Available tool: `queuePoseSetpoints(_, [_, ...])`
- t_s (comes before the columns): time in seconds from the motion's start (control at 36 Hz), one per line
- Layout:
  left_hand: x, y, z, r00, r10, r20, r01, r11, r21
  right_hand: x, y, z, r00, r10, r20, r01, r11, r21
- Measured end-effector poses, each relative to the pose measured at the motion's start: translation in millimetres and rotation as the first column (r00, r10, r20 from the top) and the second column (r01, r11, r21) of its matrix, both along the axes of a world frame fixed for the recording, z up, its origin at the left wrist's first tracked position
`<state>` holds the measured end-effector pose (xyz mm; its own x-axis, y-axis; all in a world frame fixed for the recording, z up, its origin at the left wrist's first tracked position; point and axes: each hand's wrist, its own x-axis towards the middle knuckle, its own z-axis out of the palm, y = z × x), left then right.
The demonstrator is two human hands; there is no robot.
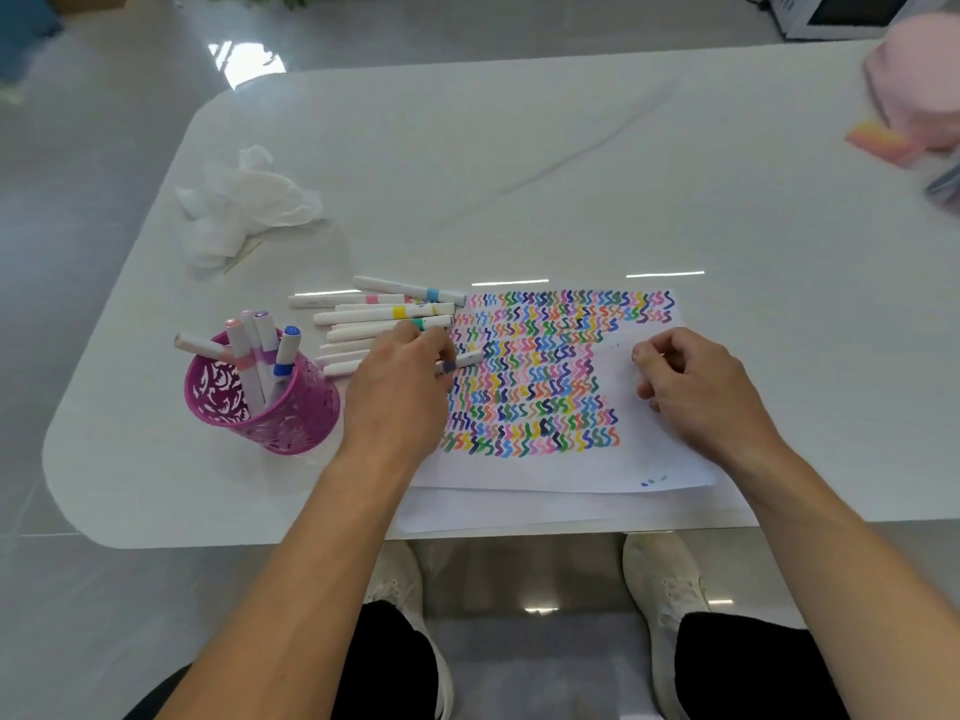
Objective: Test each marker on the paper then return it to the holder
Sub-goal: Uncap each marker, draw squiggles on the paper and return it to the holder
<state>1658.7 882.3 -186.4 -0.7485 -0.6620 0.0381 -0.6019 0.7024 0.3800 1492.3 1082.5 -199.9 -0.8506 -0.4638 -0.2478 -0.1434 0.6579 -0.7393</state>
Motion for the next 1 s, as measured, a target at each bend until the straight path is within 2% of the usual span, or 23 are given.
queuePoseSetpoints(0.25, [-9, 4, 3, 1.0, -0.013, -0.005, 0.013, 1.0, 0.008, -18, 8, 5, 0.997, 0.017, 0.072, -0.017, 1.0, 0.005])
queuePoseSetpoints(0.47, [-14, 9, 3, 0.993, -0.117, 0.004, 0.117, 0.993, 0.011, -23, 19, 5, 0.994, 0.023, 0.111, -0.011, 0.994, -0.11])
queuePoseSetpoints(0.72, [-40, 30, 10, 0.961, -0.221, -0.166, 0.238, 0.967, 0.091, -26, 21, 7, 0.998, 0.032, 0.06, -0.023, 0.989, -0.143])
queuePoseSetpoints(0.83, [-51, 45, 11, 0.947, -0.258, -0.191, 0.285, 0.95, 0.13, -12, 14, 5, 0.992, 0.124, 0.026, -0.12, 0.986, -0.12])
queuePoseSetpoints(1.0, [-64, 60, 17, 0.89, -0.222, -0.399, 0.349, 0.894, 0.281, -1, 13, 15, 0.954, 0.294, 0.061, -0.274, 0.936, -0.221])
